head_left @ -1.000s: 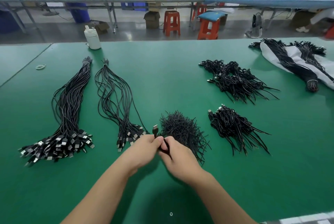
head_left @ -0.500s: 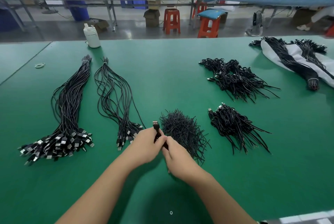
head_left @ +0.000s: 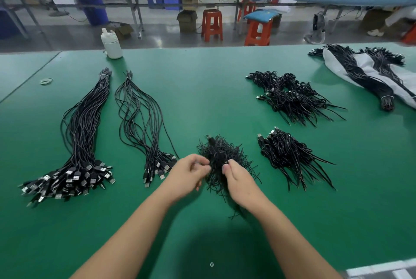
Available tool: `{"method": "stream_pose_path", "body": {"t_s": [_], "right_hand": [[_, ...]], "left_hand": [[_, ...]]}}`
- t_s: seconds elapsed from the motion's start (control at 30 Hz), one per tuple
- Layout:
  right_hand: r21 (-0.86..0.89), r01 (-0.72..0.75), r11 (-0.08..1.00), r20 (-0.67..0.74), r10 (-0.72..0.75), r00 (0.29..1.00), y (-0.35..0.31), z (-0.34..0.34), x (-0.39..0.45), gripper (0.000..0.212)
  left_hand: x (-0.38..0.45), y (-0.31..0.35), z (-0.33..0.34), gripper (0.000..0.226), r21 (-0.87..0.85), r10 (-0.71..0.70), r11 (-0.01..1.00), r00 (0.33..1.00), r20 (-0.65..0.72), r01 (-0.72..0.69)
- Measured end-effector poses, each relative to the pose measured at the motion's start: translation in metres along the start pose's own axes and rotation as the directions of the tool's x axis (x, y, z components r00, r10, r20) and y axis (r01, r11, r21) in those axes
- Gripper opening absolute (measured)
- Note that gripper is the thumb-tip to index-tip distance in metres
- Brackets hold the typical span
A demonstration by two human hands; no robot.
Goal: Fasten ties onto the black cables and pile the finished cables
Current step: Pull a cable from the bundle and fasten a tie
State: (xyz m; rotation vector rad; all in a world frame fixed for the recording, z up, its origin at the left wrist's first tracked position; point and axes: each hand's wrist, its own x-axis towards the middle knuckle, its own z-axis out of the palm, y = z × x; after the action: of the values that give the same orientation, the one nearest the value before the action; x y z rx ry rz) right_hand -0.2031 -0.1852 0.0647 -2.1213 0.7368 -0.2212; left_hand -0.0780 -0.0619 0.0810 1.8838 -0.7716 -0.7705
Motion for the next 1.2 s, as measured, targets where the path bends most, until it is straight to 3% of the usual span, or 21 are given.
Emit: {"method": "stream_pose_path", "body": {"t_s": [0.1,0.17,0.27,0.43,0.73,0.9,1.07,1.2], "right_hand": [[0.038,-0.059,0.998,-0.057,0.061,0.997,0.009,-0.007,0.003,0.034],[0.047,-0.071,0.996,-0.094,0.075,0.993,0.013,-0.009,0.005,0.034],[0.058,-0.100,0.993,-0.126,0.106,0.986,0.016,-0.010,0.006,0.035],[0.100,-0.142,0.985,-0.097,0.152,0.984,0.020,-0.009,0.003,0.034],[0.167,-0.164,0.972,-0.052,0.175,0.983,0.020,-0.009,0.000,0.034],[0.365,-0.184,0.913,0.070,0.170,0.983,0.018,-0.003,-0.005,0.043],[0.508,-0.199,0.838,0.177,0.125,0.976,0.010,0.003,-0.006,0.040],[0.657,-0.192,0.729,0.188,0.088,0.978,-0.001,0.012,-0.004,0.033]], "left_hand": [[-0.003,-0.022,0.014,0.007,0.510,0.095,0.852,0.994,0.061,-0.113],[-0.006,-0.035,0.028,0.015,0.641,0.105,0.756,0.991,0.080,-0.132],[-0.005,-0.047,0.042,0.028,0.715,0.097,0.698,0.995,-0.031,-0.046],[-0.003,-0.049,0.052,0.018,0.724,0.074,0.688,0.986,-0.149,0.058],[-0.009,-0.037,0.024,0.010,0.735,0.076,0.673,0.980,-0.183,0.085],[-0.021,-0.021,-0.005,0.010,0.684,0.127,0.727,0.968,-0.216,0.058],[-0.028,-0.011,-0.021,0.013,0.503,0.069,0.862,0.970,-0.232,0.059],[-0.028,-0.009,-0.015,0.013,0.337,-0.015,0.939,0.988,-0.153,0.067]]}}
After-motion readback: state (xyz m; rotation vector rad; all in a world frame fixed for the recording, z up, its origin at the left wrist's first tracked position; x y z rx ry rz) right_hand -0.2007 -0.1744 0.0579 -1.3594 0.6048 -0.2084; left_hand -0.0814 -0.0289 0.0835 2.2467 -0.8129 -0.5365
